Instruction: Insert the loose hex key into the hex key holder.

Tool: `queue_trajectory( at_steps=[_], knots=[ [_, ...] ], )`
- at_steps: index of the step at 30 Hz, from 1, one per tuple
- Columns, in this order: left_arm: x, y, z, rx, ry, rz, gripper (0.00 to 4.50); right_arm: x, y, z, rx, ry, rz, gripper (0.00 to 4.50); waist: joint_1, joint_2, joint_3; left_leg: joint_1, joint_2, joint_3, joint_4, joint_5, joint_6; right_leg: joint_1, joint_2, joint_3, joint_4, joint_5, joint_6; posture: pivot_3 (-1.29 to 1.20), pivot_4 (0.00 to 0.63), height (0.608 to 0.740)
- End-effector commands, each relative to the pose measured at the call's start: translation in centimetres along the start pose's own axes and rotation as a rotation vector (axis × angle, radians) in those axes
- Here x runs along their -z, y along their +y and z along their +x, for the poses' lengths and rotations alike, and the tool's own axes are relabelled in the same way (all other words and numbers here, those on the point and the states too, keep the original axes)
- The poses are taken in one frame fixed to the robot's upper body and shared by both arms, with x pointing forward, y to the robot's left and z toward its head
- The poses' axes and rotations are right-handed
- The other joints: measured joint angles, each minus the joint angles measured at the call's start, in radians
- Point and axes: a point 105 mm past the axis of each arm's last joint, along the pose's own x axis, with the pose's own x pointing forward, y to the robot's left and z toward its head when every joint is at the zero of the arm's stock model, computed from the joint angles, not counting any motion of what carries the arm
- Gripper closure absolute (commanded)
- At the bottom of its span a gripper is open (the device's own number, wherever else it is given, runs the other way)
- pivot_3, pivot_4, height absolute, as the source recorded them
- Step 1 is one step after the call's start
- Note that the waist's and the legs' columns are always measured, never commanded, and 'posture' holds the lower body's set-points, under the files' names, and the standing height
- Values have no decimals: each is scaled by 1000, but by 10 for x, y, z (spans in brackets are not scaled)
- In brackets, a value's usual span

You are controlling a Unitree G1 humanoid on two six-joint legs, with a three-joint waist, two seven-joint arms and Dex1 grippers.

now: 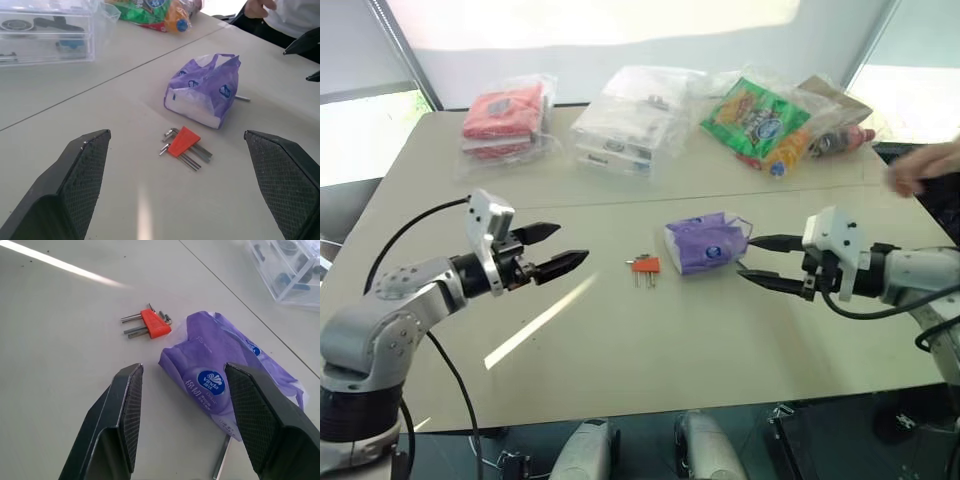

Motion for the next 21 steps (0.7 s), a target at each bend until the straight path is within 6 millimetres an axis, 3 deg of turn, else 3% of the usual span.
queue_trajectory(
  at_steps=[1,21],
  knots=[
    [-15,1,-4,-3,-57,47,40,-10,-11,-11,43,-3,-58,1838,0,0,0,0,0,0,0,0,0,0,0,0,0,0,0,0,150,740],
    [-16,2,7,-15,-65,50,40,-7,-15,-5,107,-13,-53,1838,0,0,0,0,0,0,0,0,-1,0,0,0,0,0,0,0,150,740]
  ],
)
